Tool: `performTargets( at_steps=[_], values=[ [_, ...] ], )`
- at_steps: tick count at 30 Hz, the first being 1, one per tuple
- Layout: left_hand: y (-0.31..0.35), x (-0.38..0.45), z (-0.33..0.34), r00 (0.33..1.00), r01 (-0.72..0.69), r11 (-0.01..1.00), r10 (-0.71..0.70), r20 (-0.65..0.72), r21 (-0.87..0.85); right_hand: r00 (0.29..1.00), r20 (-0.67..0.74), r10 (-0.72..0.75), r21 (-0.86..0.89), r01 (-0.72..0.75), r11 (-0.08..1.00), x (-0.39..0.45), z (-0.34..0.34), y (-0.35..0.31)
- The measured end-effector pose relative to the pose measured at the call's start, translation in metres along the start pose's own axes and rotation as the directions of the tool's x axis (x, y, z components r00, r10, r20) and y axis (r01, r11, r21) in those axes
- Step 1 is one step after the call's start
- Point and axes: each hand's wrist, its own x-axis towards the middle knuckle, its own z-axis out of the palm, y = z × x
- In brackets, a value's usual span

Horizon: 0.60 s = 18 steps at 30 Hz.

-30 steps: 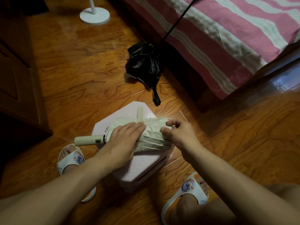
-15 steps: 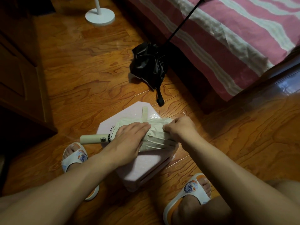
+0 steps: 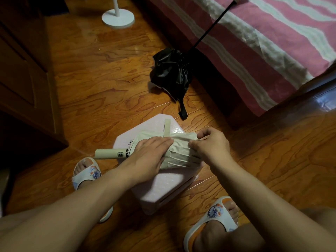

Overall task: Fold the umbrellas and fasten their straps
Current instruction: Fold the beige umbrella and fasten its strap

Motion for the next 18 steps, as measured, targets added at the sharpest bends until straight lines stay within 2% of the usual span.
performTargets(
  at_steps=[2, 4, 6, 8, 13, 18],
  values=[
    [-0.001, 0.001, 0.001, 1.000, 0.007, 1.000, -0.007, 0.008, 0.002, 0.978, 0.146, 0.147, 0.331, -0.188, 0.925, -0.003, -0.006, -0.003],
    [-0.003, 0.002, 0.001, 1.000, 0.012, 1.000, -0.012, 0.011, -0.005, 0.940, 0.257, 0.225, 0.493, -0.328, 0.806, -0.006, -0.011, -0.004],
    [-0.003, 0.003, 0.002, 1.000, 0.015, 1.000, -0.015, 0.021, -0.007, 0.922, 0.297, 0.248, 0.456, -0.365, 0.812, -0.003, -0.014, -0.003],
    [-0.002, 0.003, 0.002, 1.000, 0.015, 1.000, -0.015, 0.026, 0.002, 0.933, 0.295, 0.207, 0.431, -0.323, 0.843, 0.002, -0.016, -0.002],
    [0.000, 0.005, -0.001, 0.999, 0.038, 0.999, -0.038, 0.005, -0.012, 0.959, 0.234, 0.160, 0.616, -0.274, 0.739, 0.008, -0.010, 0.004],
    [0.001, 0.005, -0.001, 0.999, 0.045, 0.999, -0.045, 0.013, -0.019, 0.973, 0.205, 0.107, 0.600, -0.211, 0.772, 0.011, -0.009, 0.008]
  ],
)
